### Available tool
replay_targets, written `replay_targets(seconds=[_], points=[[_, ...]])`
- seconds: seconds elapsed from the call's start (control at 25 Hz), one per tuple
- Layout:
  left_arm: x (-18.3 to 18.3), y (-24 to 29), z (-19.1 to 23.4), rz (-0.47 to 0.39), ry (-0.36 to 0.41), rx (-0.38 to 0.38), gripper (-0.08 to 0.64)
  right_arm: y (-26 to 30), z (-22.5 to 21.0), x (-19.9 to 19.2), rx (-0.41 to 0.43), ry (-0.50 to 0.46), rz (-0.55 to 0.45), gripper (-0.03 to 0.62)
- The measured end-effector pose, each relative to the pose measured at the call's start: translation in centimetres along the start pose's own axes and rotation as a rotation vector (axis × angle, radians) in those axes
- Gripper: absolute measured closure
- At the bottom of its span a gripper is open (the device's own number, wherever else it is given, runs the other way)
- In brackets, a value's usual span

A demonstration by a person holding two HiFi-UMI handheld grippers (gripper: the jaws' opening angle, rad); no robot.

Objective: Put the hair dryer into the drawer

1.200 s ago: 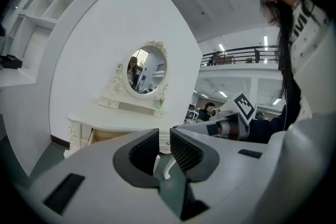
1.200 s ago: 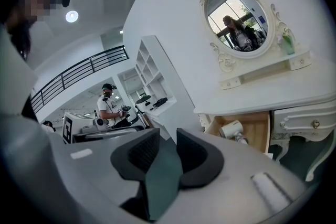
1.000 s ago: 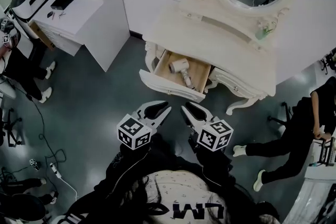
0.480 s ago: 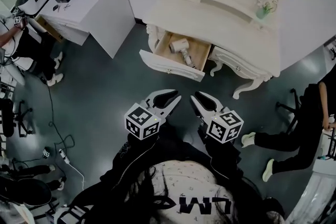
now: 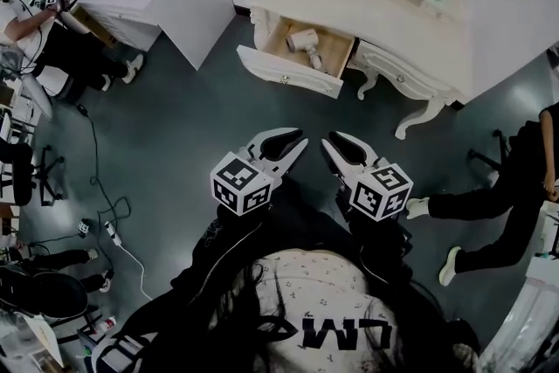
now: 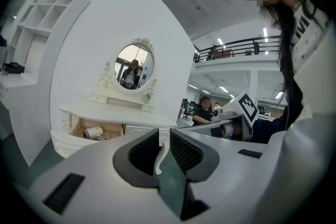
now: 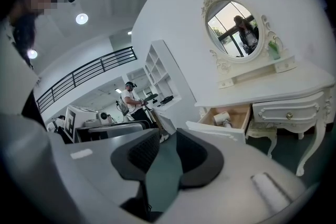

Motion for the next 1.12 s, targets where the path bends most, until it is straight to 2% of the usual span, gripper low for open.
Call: replay_targets(seconds=[0.36, 0.84, 1.12], points=[[-2.1, -1.8, -4.5, 0.006, 0.024, 0.006, 0.505, -3.7, 2.3, -2.6, 0.007, -0.016, -0.018, 0.482], [-3.5, -4.2, -6.8, -0.003, 0.036, 0.018, 0.505, -5.3, 4.9, -4.5, 0.014, -0.056, -0.007, 0.482], [-4.2, -4.4, -7.4, 0.001, 0.041, 0.02, 0.505, -5.7, 5.0, -5.3, 0.012, -0.064, 0.004, 0.482]])
Point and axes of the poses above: the fingertips, and each gripper's own axes: y forward along the fingers, z to its left, x out of its top, the point moved 6 cm from there along -y, backward along the fingers, and after that the axes turned 4 degrees about z, right-handed, at the moved point
